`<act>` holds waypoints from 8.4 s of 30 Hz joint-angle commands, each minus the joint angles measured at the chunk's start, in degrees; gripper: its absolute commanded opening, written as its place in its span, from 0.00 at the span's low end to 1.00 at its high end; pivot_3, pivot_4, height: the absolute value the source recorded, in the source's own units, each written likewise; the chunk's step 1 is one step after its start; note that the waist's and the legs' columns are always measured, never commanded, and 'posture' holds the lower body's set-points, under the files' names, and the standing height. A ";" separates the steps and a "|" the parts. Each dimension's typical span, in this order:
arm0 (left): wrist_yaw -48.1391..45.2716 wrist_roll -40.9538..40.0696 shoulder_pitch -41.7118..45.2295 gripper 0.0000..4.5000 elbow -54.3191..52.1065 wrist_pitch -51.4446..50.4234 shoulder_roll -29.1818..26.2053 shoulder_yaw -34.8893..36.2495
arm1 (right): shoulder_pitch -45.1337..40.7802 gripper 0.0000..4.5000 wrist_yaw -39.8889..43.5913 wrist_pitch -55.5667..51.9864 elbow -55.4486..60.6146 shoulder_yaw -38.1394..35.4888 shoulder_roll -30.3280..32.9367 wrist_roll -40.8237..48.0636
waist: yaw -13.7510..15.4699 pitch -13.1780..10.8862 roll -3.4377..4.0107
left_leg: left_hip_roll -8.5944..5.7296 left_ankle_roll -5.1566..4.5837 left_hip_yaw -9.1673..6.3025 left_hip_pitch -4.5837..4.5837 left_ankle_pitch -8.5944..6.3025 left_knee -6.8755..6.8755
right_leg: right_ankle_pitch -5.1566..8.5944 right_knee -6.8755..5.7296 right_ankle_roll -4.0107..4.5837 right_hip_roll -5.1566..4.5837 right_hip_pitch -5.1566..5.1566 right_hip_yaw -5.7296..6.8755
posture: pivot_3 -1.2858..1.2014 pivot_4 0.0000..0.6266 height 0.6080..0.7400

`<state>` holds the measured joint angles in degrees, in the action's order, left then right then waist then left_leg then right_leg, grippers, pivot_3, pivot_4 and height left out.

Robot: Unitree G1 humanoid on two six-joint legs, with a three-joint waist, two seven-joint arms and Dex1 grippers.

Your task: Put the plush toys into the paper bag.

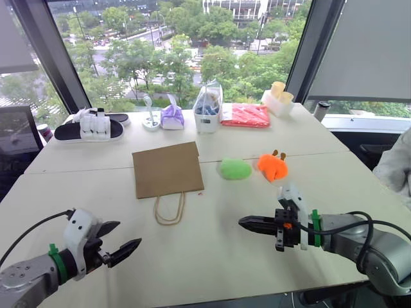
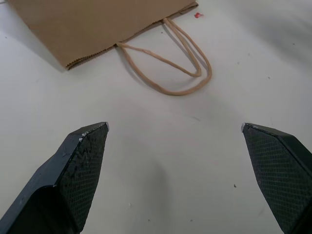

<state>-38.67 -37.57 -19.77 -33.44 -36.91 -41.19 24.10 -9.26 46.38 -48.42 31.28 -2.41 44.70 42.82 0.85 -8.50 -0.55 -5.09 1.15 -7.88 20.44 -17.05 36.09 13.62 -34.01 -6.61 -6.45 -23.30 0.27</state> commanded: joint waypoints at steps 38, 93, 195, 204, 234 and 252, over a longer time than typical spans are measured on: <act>-20.43 40.54 53.06 1.00 66.79 64.20 -0.39 -33.48 | -4.38 0.01 -12.68 8.46 -1.71 17.14 -20.73 -15.93 | -1.60 0.10 -0.15 | -0.11 0.30 -0.02 0.00 0.18 -0.05 | -0.20 -0.23 -0.30 0.08 -0.22 0.09 | 0.52 0.24 1.00; -20.47 16.08 57.20 0.02 39.46 12.91 5.00 -25.34 | -5.07 0.00 -20.50 15.26 -7.18 18.11 -26.80 -23.58 | -1.65 0.16 -0.21 | -0.09 0.06 -0.25 -0.12 0.07 0.21 | -0.26 -0.57 -0.34 0.28 -0.19 0.04 | 0.52 0.24 1.00; -18.17 -12.49 50.86 0.02 14.16 -15.65 -2.93 -18.28 | -31.54 0.00 3.13 30.49 -39.69 30.34 -34.39 -40.58 | -3.24 0.20 -0.27 | 0.02 0.83 -0.12 -0.06 0.48 0.02 | -0.33 -1.11 -0.18 0.47 -0.78 -0.35 | 0.52 0.24 1.00; -17.37 -11.09 51.34 0.02 15.41 -14.28 -3.77 -16.95 | -32.63 0.00 5.76 42.26 -56.23 29.23 -39.90 -41.57 | -3.36 0.21 -0.28 | 0.02 0.83 -0.13 -0.05 0.48 -0.01 | -0.34 -1.11 -0.16 0.47 -0.81 -0.36 | 0.52 0.24 1.00; -13.50 -20.56 61.57 0.02 10.92 -20.75 -0.54 -16.15 | -28.28 0.00 -6.45 31.32 -52.66 30.15 -43.21 -49.81 | -3.38 0.23 -0.32 | 0.02 0.85 -0.15 -0.06 0.49 0.02 | -0.35 -1.13 -0.15 0.49 -0.80 -0.36 | 0.52 0.24 1.00; -19.25 -11.54 57.84 0.02 17.85 -13.31 -6.67 -17.93 | -14.00 0.00 -8.34 25.19 -18.82 17.03 -40.95 -34.57 | -3.16 0.22 -0.31 | 0.01 0.85 -0.16 -0.01 0.49 0.00 | -0.35 -1.11 -0.15 0.50 -0.82 -0.39 | 0.52 0.24 1.00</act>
<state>-56.56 -49.93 37.74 -15.69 -51.92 -47.03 5.72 -24.19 37.65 -21.52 5.65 15.92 3.70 4.73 -2.31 -8.27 -0.87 -5.07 2.00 -8.03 20.40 -16.56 36.09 13.27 -35.12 -6.75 -5.95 -24.11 -0.11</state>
